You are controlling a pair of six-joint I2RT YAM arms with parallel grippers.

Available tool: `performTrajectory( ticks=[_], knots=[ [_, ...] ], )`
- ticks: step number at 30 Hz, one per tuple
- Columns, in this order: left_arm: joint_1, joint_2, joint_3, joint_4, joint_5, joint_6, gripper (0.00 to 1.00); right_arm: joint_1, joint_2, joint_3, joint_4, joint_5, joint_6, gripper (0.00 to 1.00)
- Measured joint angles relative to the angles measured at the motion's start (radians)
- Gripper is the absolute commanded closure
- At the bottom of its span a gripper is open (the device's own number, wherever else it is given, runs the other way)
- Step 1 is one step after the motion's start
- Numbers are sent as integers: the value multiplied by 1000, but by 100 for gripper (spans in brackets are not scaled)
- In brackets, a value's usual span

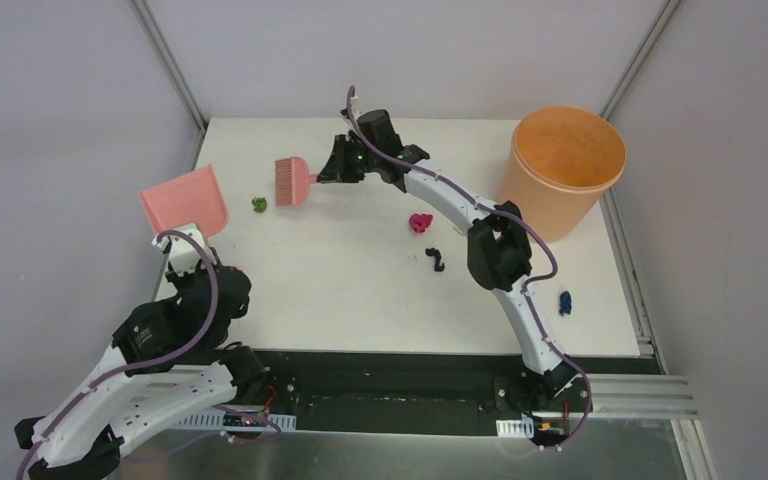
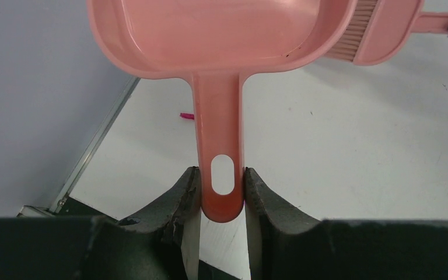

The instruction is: Sweep away the paper scraps from the table

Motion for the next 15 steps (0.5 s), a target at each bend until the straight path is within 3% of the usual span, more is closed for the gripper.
performTrajectory(
  ticks=[4,10,15],
  knots=[
    [0,-9,-24,28,-18,8,100,13,98,61,61,-30,206,100],
    [0,139,-27,55,-16,12,100,16,224,63,284,-131,488,100],
    [0,177,-36,91,-11,33,100,29,309,122,304,-134,571,100]
  ],
)
